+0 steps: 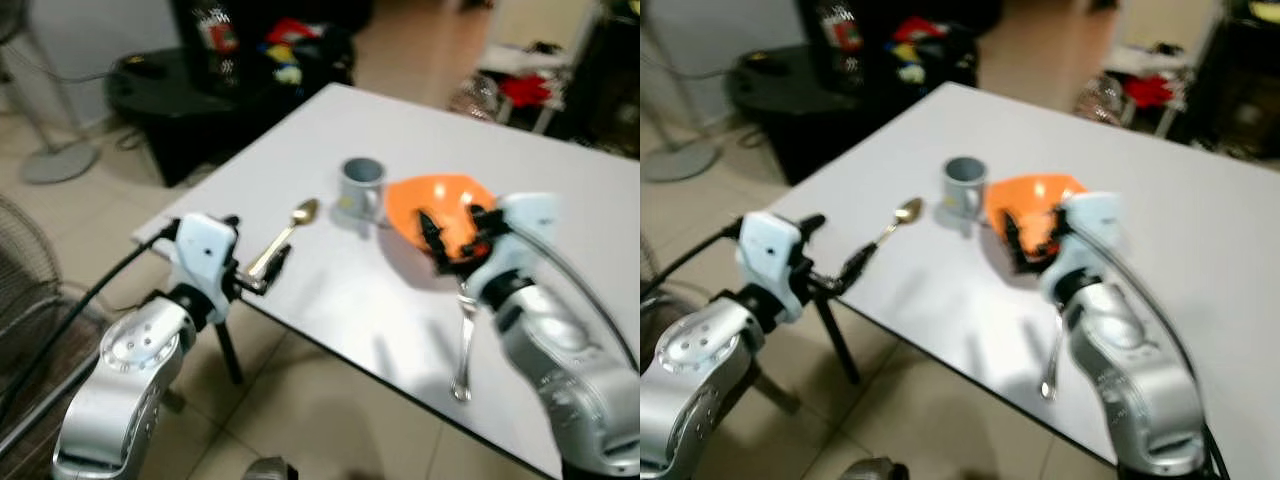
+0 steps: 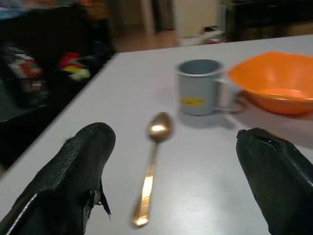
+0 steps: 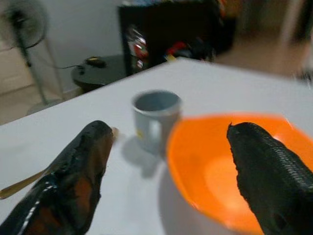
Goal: Setting the table
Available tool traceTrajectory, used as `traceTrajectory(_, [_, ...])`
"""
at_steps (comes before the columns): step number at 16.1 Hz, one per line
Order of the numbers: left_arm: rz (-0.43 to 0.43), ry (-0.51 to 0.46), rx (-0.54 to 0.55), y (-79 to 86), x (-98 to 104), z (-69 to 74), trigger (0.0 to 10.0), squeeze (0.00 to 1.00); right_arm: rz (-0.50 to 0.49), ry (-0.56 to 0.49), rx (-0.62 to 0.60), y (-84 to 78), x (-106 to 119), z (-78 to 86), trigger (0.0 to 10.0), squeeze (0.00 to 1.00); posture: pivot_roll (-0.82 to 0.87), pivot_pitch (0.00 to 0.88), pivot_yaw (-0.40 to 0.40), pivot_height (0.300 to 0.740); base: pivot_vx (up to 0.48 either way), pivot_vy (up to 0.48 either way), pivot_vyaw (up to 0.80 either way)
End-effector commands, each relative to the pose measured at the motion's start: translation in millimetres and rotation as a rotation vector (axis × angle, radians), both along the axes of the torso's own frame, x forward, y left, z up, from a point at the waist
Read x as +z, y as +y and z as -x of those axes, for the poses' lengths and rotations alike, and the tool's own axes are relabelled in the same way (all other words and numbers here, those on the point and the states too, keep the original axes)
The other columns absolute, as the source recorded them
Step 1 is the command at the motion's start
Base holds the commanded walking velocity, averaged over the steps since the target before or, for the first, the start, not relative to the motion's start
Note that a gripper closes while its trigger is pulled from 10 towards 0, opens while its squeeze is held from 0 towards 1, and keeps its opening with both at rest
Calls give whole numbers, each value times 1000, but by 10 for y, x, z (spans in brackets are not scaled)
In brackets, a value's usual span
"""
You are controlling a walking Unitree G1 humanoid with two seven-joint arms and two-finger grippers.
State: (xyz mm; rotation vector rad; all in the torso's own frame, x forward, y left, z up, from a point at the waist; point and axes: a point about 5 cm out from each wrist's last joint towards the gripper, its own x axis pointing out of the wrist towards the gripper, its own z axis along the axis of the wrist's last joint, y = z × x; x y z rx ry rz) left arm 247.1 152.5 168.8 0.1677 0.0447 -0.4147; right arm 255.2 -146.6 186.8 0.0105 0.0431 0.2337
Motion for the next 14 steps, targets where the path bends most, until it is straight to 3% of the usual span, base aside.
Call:
traceTrajectory(1, [-19,-7,27,-6,-4,-25,10000,0,58,-55,4,24,43,16,10000,1000,82,0,34,740,0,0,800])
traceTrajectory(3, [-25,-13,26,-53,-14,-33,10000,0,82,-57,-5,39,-7,17,10000,1000,81,0,28,740,0,0,800])
traceTrajectory(5, [-35,-12,54,-79,-42,-34,10000,0,41,-30,6,34,-103,40,10000,1000,89,0,23,740,0,0,800])
traceTrajectory(7, [-31,-10,88,-55,-59,-37,10000,0,49,-11,71,114,-196,91,10000,1000,93,0,20,740,0,0,800])
traceTrajectory(12, [-49,-4,121,-53,-104,-81,10000,0,54,-32,150,248,-186,98,10000,1000,90,0,29,740,0,0,800])
traceTrajectory(14, [-54,-7,81,-107,-86,-77,10000,0,53,-34,173,269,-166,110,10000,1000,91,0,26,740,0,0,800])
